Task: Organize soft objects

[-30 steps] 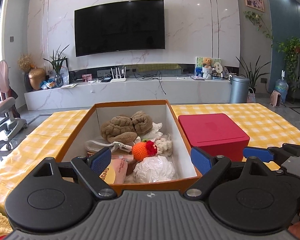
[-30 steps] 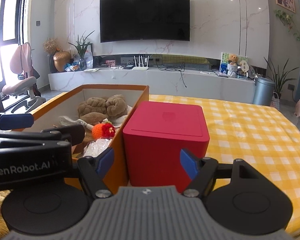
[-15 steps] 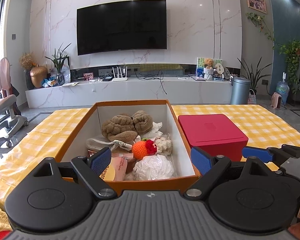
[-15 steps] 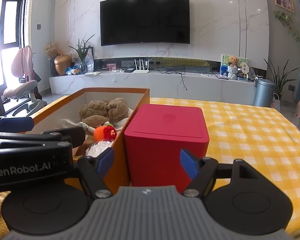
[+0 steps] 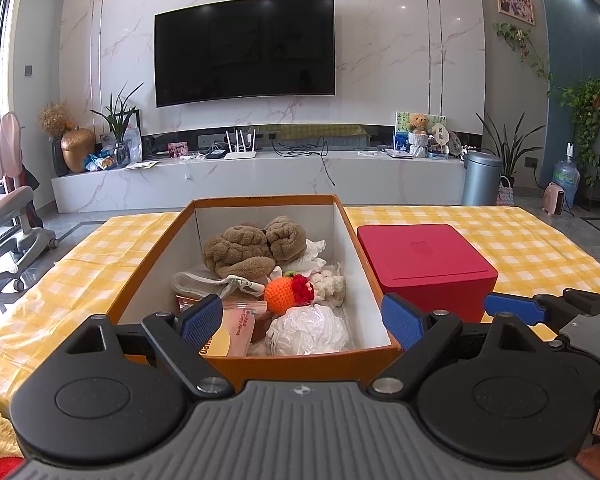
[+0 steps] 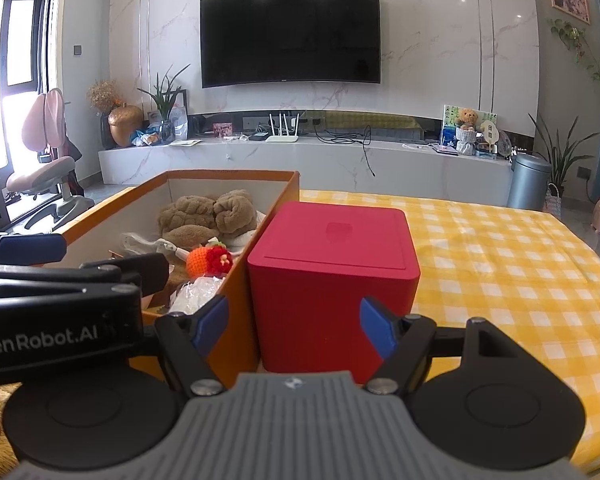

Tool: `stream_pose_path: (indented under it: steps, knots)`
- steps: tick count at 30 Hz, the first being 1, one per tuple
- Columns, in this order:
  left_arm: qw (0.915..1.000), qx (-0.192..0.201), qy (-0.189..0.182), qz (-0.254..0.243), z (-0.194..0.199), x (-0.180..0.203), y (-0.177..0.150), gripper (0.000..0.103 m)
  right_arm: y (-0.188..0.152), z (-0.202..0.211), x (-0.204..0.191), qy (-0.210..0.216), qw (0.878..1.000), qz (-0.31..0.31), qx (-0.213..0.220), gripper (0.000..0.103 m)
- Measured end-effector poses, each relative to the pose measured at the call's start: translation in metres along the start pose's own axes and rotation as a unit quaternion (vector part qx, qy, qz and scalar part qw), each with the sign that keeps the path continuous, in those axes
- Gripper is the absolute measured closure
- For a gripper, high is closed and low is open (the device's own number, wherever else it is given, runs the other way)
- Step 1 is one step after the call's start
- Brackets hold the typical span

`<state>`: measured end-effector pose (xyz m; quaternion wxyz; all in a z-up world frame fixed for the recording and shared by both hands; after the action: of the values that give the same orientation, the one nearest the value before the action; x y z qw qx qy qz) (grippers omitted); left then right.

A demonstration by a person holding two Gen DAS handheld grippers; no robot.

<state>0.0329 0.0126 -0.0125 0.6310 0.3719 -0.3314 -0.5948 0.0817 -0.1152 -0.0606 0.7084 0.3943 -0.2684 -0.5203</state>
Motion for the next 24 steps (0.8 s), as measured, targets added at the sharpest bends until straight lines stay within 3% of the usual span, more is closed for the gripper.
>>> stream_pose_path:
  steps: [24]
  knots:
    - [0.9999, -0.012, 0.002, 0.006, -0.0002, 0.0001, 0.0002, 0.0, -0.0007, -0.0002, -0.0011, -0.004, 1.0, 0.0, -0.002, 0.031]
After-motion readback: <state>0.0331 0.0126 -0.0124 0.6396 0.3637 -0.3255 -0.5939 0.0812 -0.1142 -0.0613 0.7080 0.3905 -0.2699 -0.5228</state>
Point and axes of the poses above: each gripper's, at about its wrist camera, not at the fingertips, and z roughly against the way its jaws point, x to its right, y to its top, the point moved 1 cm from there along -z, roughly the way its jaws point, and after that the axes turned 4 degrees about -x, right-handed, at the moved point
